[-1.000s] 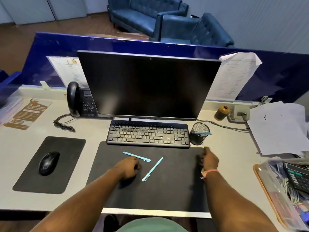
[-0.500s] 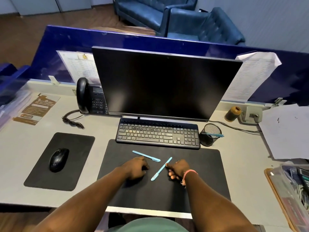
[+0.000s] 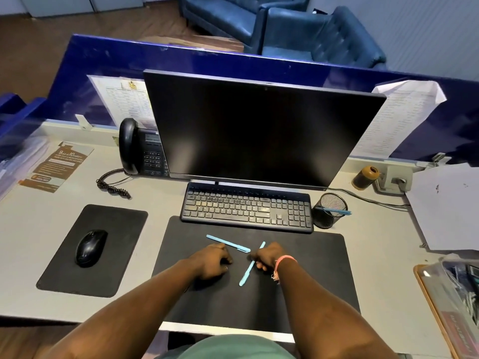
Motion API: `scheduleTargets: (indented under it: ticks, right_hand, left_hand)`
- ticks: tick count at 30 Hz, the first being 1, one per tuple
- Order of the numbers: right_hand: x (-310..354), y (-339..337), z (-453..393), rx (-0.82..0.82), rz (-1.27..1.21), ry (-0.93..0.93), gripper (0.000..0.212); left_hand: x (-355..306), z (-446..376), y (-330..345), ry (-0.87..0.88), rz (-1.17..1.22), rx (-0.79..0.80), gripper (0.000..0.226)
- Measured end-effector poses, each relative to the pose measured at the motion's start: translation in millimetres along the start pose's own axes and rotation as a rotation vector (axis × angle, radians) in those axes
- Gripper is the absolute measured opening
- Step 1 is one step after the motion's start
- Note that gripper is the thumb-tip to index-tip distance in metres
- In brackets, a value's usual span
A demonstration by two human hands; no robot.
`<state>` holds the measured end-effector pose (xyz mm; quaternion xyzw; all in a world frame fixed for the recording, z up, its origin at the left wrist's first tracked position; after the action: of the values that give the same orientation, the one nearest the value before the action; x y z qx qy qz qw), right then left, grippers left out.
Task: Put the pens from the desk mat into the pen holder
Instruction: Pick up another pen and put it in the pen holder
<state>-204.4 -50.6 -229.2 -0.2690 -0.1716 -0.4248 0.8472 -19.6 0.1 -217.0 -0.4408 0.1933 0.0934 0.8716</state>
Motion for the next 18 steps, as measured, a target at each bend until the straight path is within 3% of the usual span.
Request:
scheduleTargets:
  ticks: [4, 9, 11, 14, 18]
  right_hand:
    - [-3, -8, 3, 0.041, -0.036, 0.013, 0.025]
    - [-22, -26, 5, 0.119, -0.313, 0.108, 0.036]
    - [-29, -34, 8, 0.154, -0.447, 0.139, 0.028]
    - [-34, -54, 8, 0.198, -0.630, 0.091, 0.021]
    - [-37, -85, 15, 0.335, -0.752, 0.090, 0.030]
  left_hand:
    - [-1, -2, -3, -0.001, 0.003, 0.016, 0.035]
    - [-1, -5, -6, -0.006, 0.022, 0.024, 0.026]
    - [-3, -6, -8, -0.003, 0.022, 0.020, 0.021]
    - [-5, -9, -9, -0.003, 0.019, 0.023, 0.017]
    - [-8, -13, -10, -0.009, -0.005, 0.029, 0.018]
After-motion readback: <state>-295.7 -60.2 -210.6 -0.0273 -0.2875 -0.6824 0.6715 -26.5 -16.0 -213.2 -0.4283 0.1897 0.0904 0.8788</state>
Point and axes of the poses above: each hand's wrist, its own z-axis away from the middle knuckle, its own y-axis out of the palm, x = y × z, the point moved 7 cm from there along -z, towards the middle knuckle, and after that the axes turned 7 degrees about -z, right-handed, at the moved point
